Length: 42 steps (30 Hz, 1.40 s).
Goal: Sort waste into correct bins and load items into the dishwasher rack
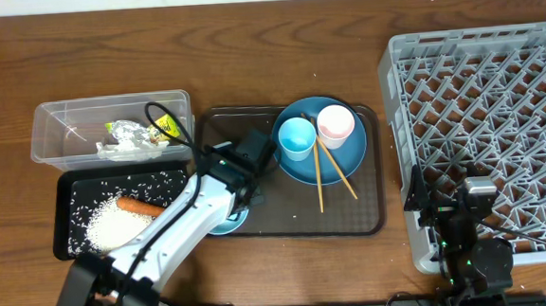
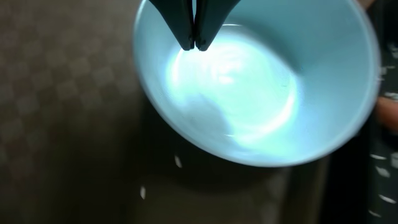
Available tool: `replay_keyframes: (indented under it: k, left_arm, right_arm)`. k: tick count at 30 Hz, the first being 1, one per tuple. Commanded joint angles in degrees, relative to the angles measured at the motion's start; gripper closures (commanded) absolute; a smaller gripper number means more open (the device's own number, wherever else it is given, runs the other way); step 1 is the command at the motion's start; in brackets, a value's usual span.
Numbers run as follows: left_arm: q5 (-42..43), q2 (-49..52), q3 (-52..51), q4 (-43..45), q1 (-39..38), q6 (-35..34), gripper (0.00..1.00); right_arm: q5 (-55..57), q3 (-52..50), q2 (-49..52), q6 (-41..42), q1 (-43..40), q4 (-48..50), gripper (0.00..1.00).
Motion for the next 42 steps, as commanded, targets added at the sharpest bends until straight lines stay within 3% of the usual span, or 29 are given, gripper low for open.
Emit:
replay_keyframes:
  k: [1,14,22,30,34,37,42]
  left_arm:
    - [4.63,1.27,-0.39,0.87,0.20,-0.24,0.94]
    - [8.96,1.29,-0.39,2.97,0.17,1.55,0.94]
    - [21.90,1.31,-0.39,8.87,0.20,16.83,0.94]
    - [21.84,0.20,-0.07,9.20,0.20,21.07,0.94]
    - [21.35,-3.32,-0.07,9.20,0.20,24.17,0.94]
    - [16.24,-6.14,-0.07,7.45,0.20,24.81,0.94]
    - [2.80,-9.62,-0.07,1.75,0.20,15.50,0.94]
  right_arm:
    - [-0.04,-0.09,-0.09,-0.20,0.07,-0.22,0.01]
    - [-0.04,-0.09,-0.09,-0.20,0.07,-0.22,0.01]
    - [-0.04,-0.09,-0.09,-0.20,0.07,-0.22,0.01]
    - [-0.04,-0.09,-0.09,-0.20,0.07,-0.22,0.01]
    - [-0.04,-0.09,-0.09,-0.20,0.07,-0.22,0.01]
    - [-0.04,-0.09,-0.09,-0.20,0.07,-0.24,0.01]
    - [-0.04,-0.09,-0.09,-0.20,0.07,-0.22,0.01]
